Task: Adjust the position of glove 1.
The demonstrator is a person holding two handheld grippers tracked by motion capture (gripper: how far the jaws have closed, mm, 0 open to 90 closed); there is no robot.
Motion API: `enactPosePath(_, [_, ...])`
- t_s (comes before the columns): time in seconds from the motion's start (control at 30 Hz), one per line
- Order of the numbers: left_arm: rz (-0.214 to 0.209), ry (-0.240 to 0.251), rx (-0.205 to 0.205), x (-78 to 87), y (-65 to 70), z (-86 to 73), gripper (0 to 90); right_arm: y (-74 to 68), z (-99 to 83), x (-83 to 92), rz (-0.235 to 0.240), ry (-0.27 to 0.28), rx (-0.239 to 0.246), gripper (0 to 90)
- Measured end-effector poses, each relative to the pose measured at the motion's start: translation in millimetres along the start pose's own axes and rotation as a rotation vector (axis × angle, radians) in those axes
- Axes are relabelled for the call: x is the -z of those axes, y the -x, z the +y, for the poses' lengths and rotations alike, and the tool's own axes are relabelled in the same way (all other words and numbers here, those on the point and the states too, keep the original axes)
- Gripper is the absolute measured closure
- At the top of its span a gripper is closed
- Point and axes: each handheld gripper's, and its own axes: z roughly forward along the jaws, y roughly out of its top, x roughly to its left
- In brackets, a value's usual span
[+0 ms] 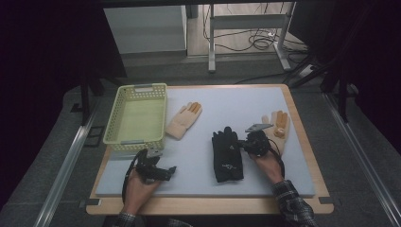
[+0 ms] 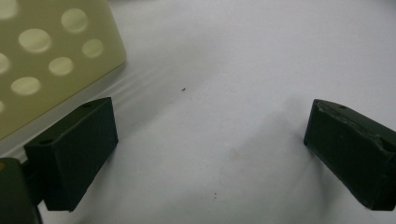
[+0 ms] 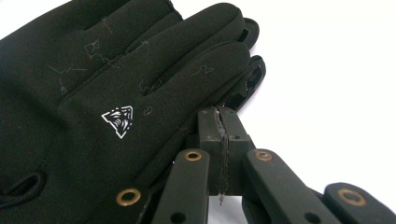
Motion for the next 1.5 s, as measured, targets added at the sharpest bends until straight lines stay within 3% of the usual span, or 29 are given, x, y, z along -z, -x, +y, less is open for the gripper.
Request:
enactPosePath(0.1, [0.0, 0.0, 0.0, 0.0, 0.0, 0.0, 2.8, 0.3, -0.1, 2.1, -0.017, -0.002, 0.009, 81.7])
enactPosePath(0.27, [0.0, 0.0, 0.0, 0.0, 0.0, 0.0, 2.8, 0.5, -3.5, 13.7, -0.006, 0.011, 0.017, 78.6])
enactPosePath(0.43, [0.0, 0.0, 0.0, 0.0, 0.0, 0.0, 2.9, -5.9, -12.8, 28.1, 0.031, 0.004, 0.027, 84.9])
enactPosePath(0.6, [0.0, 0.0, 0.0, 0.0, 0.1, 0.0, 2.8, -26.4, -42.7, 45.5, 0.099, -0.043, 0.055, 88.2])
enactPosePath(0.67, [0.0, 0.0, 0.0, 0.0, 0.0, 0.0, 2.8, -30.7, -48.4, 48.2, 0.136, -0.027, 0.045, 88.3])
enactPosePath(1.2, [0.001, -0.004, 0.0, 0.0, 0.1, 0.4, 2.9, -73.9, -31.7, 18.5, 0.237, -0.014, 0.109, 88.2])
enactPosePath(1.5, [0.001, -0.007, -0.002, -0.1, 0.2, 0.6, 2.8, -86.9, -21.0, 4.6, 0.237, -0.007, 0.148, 87.4])
